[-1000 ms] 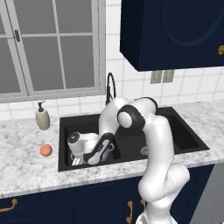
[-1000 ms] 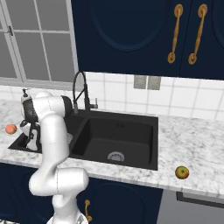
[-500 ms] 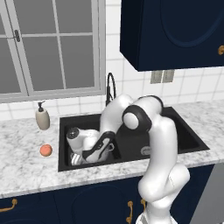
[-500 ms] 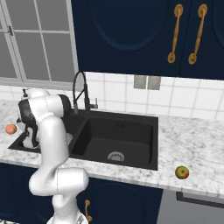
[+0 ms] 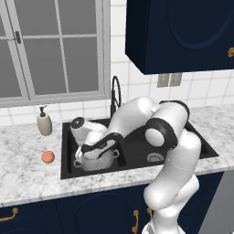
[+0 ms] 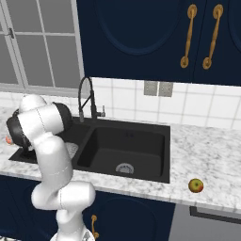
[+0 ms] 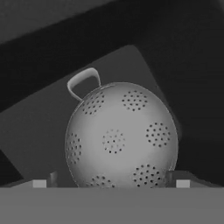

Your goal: Put the colander in the sink, put the peach, apple in the colander, and turn on the sink faucet and pour water over the colander.

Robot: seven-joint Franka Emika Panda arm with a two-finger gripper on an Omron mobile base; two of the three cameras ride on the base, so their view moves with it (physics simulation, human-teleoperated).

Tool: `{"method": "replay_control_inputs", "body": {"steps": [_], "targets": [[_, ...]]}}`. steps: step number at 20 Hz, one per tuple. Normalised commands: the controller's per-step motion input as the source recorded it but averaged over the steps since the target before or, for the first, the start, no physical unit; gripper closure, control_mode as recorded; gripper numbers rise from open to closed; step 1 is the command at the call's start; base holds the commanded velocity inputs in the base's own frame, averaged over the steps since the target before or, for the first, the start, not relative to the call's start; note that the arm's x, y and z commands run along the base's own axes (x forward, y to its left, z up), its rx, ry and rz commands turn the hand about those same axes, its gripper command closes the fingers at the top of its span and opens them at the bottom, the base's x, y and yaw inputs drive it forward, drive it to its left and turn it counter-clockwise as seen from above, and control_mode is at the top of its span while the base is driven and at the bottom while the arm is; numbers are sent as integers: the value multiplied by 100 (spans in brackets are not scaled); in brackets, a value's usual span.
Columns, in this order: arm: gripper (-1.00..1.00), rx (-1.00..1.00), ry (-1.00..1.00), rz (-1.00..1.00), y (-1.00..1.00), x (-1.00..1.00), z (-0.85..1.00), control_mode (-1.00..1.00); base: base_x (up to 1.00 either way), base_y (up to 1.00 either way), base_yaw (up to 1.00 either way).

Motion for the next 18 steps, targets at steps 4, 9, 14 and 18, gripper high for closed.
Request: {"method": "replay_control_inputs", "body": {"steps": [4, 9, 14, 18], "targets": [[-100, 0, 0, -18, -19, -51, 90, -100, 0, 0, 0], [-100, 8, 0, -29, -7, -75, 74, -100, 0, 0, 0], [-100, 19, -1, -34, -3, -73, 54, -100, 0, 0, 0], [-100, 19, -1, -33, -31, -60, 45, -100, 0, 0, 0]]}}
